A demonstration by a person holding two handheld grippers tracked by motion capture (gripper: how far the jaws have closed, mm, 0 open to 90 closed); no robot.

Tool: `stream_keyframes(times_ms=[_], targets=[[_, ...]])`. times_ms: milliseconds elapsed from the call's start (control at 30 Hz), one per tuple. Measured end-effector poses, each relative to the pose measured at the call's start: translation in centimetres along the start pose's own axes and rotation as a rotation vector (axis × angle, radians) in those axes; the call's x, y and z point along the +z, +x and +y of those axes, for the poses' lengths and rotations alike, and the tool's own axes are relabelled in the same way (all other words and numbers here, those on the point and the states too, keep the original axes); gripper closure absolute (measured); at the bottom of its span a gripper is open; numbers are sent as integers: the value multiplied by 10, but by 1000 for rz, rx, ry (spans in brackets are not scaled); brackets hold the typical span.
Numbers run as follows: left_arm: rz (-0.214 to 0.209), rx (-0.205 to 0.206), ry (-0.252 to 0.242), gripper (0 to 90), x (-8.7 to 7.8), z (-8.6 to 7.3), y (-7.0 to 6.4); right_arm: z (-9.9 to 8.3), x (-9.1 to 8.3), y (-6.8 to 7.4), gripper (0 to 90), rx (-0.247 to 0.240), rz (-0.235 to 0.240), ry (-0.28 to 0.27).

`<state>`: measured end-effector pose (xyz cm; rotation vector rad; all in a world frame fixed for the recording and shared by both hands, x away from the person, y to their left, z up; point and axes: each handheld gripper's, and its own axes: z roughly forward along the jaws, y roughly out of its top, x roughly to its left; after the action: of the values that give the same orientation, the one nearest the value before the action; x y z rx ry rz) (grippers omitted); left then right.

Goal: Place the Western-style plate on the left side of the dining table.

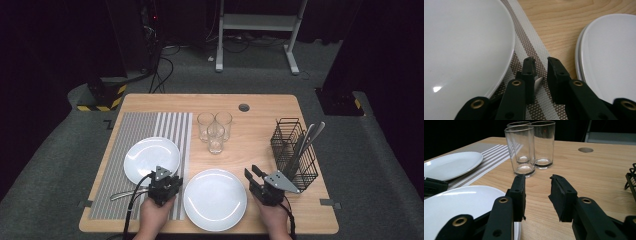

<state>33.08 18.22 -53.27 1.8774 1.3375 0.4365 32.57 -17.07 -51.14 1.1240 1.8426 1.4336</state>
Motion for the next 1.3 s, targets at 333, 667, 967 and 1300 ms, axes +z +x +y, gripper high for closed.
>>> stream_keyframes(times_ms=[333,667,967,1300], targets=[[-7,6,2,774,-7,-7,-4,0,1,1,644,-2,4,4],[-11,18,-5,781,-18,-18,-12,-1,1,2,644,-4,4,7],[-18,21,-6,782,-23,-23,-14,-1,1,2,645,-4,4,6],[-25,13,-44,767,-31,-19,-9,-1,1,2,644,-4,3,7]])
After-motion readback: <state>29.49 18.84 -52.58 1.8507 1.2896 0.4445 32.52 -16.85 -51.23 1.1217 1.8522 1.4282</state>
